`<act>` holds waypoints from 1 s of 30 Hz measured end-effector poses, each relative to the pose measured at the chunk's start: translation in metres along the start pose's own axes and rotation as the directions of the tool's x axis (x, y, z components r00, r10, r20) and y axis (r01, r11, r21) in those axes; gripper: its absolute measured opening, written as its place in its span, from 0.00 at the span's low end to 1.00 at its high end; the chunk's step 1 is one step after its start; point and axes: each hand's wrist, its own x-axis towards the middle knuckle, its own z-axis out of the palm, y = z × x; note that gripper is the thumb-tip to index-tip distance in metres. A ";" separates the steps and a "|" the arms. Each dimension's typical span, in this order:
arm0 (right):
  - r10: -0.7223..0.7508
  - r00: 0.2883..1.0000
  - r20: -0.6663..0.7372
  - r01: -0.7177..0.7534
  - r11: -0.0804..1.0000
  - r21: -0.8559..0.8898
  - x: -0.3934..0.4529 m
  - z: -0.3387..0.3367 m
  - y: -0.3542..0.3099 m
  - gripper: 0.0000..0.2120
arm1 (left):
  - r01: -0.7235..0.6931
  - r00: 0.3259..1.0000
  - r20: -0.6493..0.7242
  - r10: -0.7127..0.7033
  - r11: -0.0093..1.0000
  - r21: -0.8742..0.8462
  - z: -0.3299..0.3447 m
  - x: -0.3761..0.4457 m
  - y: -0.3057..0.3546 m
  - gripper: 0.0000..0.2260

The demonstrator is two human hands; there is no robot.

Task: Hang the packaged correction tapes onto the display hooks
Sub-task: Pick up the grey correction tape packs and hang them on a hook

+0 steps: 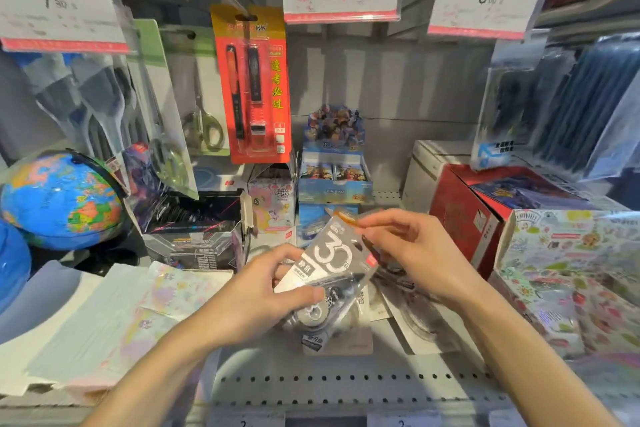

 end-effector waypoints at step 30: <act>0.345 0.916 -0.207 -0.402 0.800 -0.446 -0.007 -0.009 0.040 0.36 | 0.061 0.954 -0.279 -0.112 0.981 -0.184 0.012 0.037 -0.010 0.14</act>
